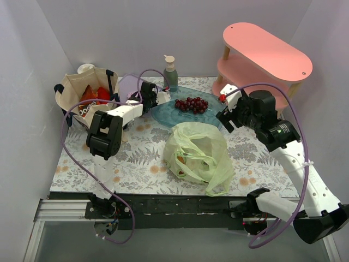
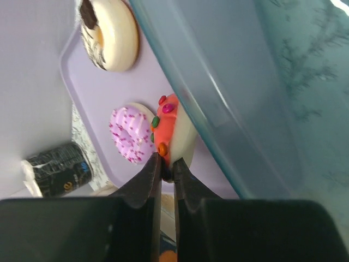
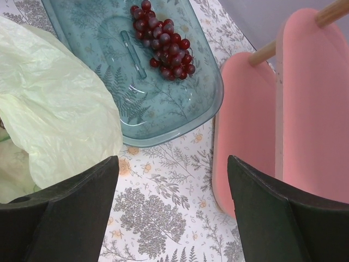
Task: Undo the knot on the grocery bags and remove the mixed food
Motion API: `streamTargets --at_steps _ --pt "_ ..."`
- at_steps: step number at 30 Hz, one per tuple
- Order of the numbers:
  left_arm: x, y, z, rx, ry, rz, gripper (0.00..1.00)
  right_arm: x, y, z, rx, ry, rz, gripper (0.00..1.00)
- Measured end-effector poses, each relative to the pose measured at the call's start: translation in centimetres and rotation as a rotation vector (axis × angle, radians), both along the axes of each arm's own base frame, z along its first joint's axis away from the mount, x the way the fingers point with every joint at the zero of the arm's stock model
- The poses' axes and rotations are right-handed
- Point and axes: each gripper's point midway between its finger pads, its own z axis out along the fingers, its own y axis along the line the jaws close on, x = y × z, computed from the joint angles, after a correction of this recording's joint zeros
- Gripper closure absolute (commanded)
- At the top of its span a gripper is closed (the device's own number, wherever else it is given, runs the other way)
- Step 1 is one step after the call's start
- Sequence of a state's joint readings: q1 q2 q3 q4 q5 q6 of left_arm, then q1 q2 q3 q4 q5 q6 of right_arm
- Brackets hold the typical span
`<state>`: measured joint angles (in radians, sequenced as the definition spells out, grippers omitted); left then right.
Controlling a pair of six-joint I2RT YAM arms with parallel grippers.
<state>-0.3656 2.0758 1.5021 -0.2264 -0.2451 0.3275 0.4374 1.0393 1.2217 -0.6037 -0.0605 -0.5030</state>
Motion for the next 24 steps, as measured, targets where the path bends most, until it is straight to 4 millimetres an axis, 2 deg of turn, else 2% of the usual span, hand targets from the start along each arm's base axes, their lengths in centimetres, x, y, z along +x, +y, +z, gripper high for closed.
streamTargets --at_steps 8,12,15,16,18,20,24 --pt "3.2 0.1 1.4 0.035 -0.140 -0.005 1.00 -0.2 -1.3 -1.1 0.019 0.035 -0.035 0.14" --pt "3.7 0.4 0.7 0.037 -0.154 0.010 1.00 -0.2 -1.5 -1.3 0.031 0.048 -0.043 0.14" --pt "3.4 0.6 -0.7 0.024 -0.122 0.028 0.86 -0.2 -1.6 -1.3 0.036 0.049 -0.044 0.15" --pt "3.3 0.6 -0.9 0.020 -0.116 0.035 0.64 -0.2 -1.6 -1.3 0.037 0.050 -0.044 0.15" --pt "3.3 0.7 -0.8 -0.004 -0.117 0.053 0.50 -0.2 -1.5 -1.3 0.040 0.052 -0.042 0.14" --pt "3.4 0.9 -0.2 -0.031 -0.124 0.070 0.40 -0.3 -1.4 -1.3 0.042 0.053 -0.038 0.14" --pt "2.7 1.4 0.1 -0.082 -0.098 0.116 0.28 -0.4 -1.2 -1.3 0.048 0.057 -0.026 0.15"
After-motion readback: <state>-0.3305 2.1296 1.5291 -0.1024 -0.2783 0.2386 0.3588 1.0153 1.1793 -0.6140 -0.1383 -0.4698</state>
